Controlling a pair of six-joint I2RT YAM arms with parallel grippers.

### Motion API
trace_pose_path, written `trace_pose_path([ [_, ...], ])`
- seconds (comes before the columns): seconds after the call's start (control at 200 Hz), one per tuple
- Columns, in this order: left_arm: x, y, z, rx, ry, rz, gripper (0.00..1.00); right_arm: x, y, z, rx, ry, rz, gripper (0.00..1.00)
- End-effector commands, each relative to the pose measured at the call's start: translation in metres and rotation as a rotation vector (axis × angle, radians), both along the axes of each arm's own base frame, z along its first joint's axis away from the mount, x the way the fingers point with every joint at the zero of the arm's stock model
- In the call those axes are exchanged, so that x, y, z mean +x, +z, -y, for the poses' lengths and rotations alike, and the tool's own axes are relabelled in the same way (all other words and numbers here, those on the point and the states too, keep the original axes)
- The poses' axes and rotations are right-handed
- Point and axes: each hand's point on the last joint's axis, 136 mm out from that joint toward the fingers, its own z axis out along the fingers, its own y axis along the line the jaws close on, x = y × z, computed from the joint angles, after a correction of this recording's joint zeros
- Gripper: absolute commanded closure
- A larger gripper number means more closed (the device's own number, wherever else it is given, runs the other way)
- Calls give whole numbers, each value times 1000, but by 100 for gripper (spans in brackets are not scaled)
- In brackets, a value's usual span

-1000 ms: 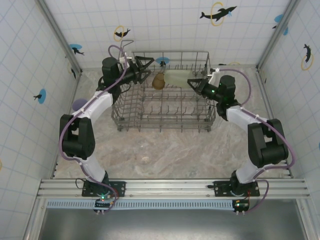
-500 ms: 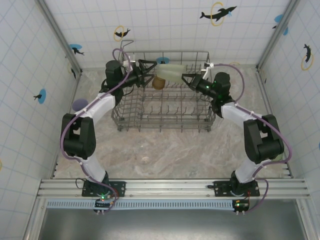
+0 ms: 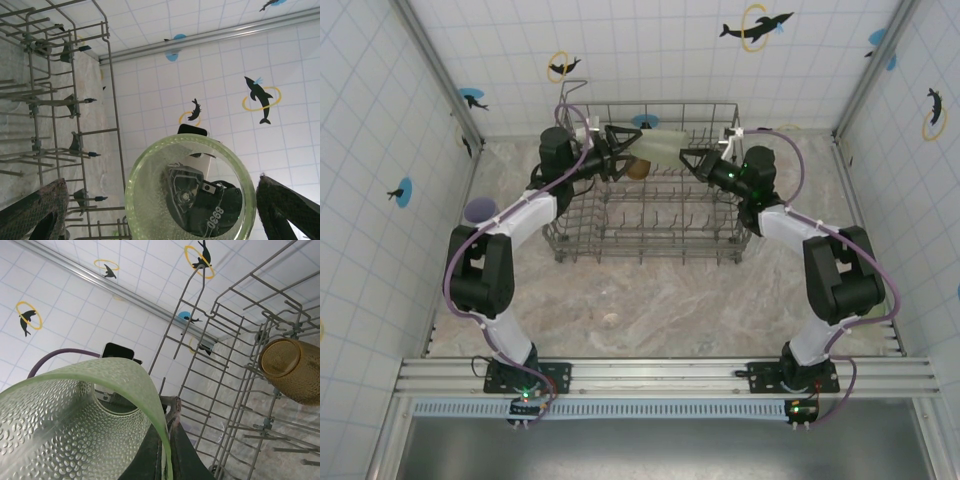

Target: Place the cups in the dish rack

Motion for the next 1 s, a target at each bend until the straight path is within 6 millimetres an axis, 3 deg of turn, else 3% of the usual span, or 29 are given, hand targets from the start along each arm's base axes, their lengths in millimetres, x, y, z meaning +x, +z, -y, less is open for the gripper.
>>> trace_pose_path([
  [0.0, -9, 14, 7, -34, -29, 35, 2, -1, 30, -8, 56, 16, 97, 100],
  [0.36, -16, 27, 18, -78, -58, 47, 3, -10, 23, -16, 61, 21, 87, 100],
  [0.495, -19, 28, 16, -93, -49, 43, 10, -11, 21, -18, 56, 25, 75, 100],
  [0.656, -24, 29, 18, -97, -64, 50, 34, -9, 16, -18, 45, 12, 42, 100],
  [0.796, -27, 30, 19, -103, -70, 52, 71, -9, 11, -19, 31, 8, 13, 100],
  [0.901, -28, 30, 18, -103, -65, 53, 100, -11, 11, -19, 22, 5, 2, 86],
  [0.996, -29, 30, 18, -103, -64, 57, 100, -14, 10, -18, 5, -4, -1, 73],
])
